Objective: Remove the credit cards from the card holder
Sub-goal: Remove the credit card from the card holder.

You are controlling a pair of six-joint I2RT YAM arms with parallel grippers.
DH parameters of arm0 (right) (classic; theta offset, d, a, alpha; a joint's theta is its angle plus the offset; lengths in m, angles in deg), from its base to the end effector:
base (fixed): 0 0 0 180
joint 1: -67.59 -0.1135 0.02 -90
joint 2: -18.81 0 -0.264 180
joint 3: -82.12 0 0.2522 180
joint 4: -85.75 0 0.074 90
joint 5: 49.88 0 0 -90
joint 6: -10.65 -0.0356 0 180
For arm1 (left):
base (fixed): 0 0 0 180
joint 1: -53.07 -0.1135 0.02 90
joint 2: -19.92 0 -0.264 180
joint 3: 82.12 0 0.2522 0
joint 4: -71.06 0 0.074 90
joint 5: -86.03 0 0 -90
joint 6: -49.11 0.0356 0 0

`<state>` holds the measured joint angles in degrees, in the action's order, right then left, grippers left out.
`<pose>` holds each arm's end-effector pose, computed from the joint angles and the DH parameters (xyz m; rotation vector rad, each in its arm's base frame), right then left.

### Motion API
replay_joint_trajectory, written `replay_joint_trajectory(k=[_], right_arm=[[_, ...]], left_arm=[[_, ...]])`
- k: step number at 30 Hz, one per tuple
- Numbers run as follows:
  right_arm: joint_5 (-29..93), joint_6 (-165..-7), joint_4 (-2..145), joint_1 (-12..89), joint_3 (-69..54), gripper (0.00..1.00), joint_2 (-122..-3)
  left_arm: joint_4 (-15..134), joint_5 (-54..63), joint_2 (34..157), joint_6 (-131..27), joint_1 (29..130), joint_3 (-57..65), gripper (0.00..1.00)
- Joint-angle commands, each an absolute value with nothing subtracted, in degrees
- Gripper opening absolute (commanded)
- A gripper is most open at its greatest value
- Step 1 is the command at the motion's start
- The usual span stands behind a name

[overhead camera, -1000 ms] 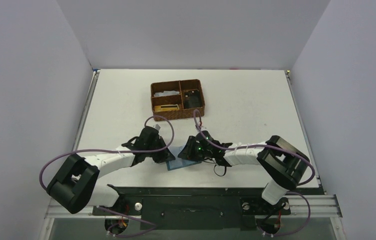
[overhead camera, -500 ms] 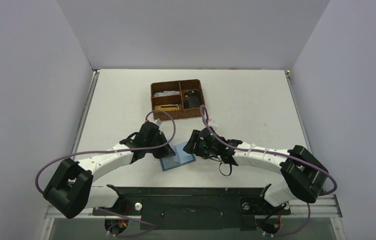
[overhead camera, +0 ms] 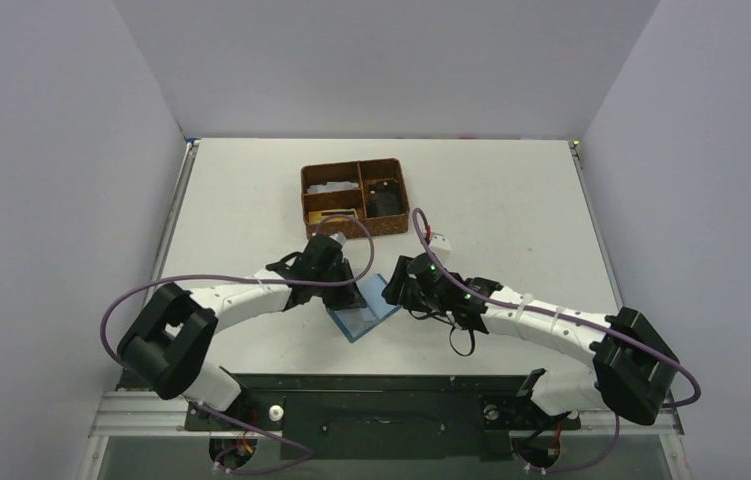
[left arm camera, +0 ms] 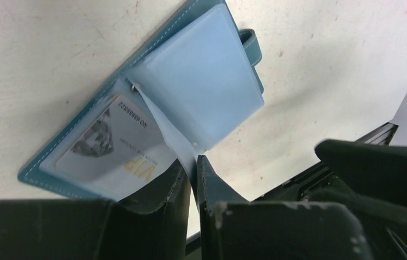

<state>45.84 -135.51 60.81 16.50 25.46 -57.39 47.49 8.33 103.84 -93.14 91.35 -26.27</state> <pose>0.1741 0.2100 0.2089 0.1621 2.4820 0.7663 0.2167 -0.1807 0.1720 -0.2267 2.6781 -0.8674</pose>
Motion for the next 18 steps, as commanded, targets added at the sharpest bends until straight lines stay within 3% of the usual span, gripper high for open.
replay_joint_trajectory(k=[1,10,18], right_arm=[[49.0,-134.6,58.8,16.6,25.3,0.49,-53.7],[50.8,-134.3,55.8,16.7,26.1,0.49,-49.9],[51.7,-134.2,54.5,16.7,26.4,0.49,-48.1]], left_arm=[[51.6,8.9,107.8,-92.1,92.2,-21.9,0.08],[52.9,8.4,113.3,-92.2,93.6,-17.5,0.12],[52.2,7.5,116.3,-91.2,93.7,-13.8,0.35]])
